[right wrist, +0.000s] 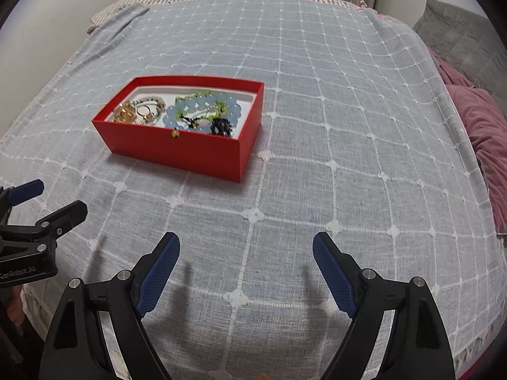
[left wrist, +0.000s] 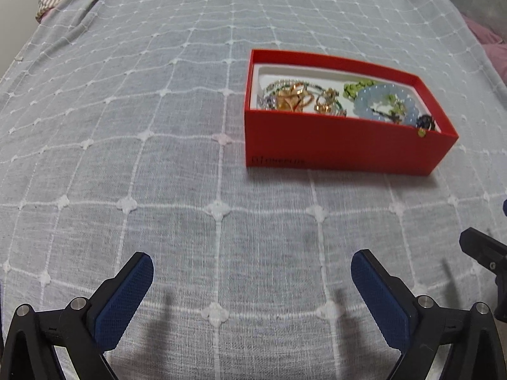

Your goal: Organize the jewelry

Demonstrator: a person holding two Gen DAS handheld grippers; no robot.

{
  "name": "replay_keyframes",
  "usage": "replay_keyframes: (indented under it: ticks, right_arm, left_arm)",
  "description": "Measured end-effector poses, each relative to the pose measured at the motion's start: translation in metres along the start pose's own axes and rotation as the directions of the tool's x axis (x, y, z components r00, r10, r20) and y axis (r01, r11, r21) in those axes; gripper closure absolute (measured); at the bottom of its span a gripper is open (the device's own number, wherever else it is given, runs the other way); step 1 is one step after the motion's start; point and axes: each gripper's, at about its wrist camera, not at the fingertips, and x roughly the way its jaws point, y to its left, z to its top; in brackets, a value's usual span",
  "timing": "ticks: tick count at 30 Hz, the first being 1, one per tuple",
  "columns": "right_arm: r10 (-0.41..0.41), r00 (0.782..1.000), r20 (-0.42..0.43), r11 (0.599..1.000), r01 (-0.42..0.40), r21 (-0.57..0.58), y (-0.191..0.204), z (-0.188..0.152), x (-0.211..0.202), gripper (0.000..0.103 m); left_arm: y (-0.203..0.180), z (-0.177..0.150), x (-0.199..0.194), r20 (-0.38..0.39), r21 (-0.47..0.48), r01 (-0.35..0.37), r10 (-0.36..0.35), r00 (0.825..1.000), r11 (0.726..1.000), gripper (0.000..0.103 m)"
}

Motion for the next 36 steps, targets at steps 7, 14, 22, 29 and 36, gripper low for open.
replay_keyframes:
  ticks: [7, 14, 22, 29, 36]
  right_arm:
    - [-0.023, 0.999, -0.045, 1.0, 0.023, 0.001, -0.004, -0.007, 0.015, 0.015]
    - [-0.031, 0.999, -0.022, 0.999, 0.031, -0.018, 0.003, -0.006, 0.013, 0.015]
    - [-0.034, 0.999, -0.016, 0.999, 0.033, -0.024, 0.011, -0.004, 0.01, 0.015]
    - [-0.032, 0.999, -0.017, 0.999, 0.032, -0.02, 0.01, -0.002, 0.01, 0.015]
    - [-0.032, 0.999, -0.02, 0.999, 0.031, -0.019, 0.011, -0.002, 0.009, 0.015]
  left_arm:
    - [0.0, -0.006, 0.007, -0.022, 0.013, -0.018, 0.019, 1.0, 1.0, 0.001]
    - [-0.004, -0.002, 0.004, 0.0, 0.024, -0.025, 0.025, 1.0, 0.999, 0.001]
    - [-0.005, -0.002, 0.001, 0.019, 0.042, -0.032, 0.031, 0.999, 0.999, 0.001]
    - [-0.004, -0.001, 0.002, 0.011, 0.038, -0.026, 0.026, 1.0, 0.999, 0.001]
    - [-0.005, -0.001, 0.003, 0.006, 0.037, -0.023, 0.023, 1.0, 0.999, 0.001]
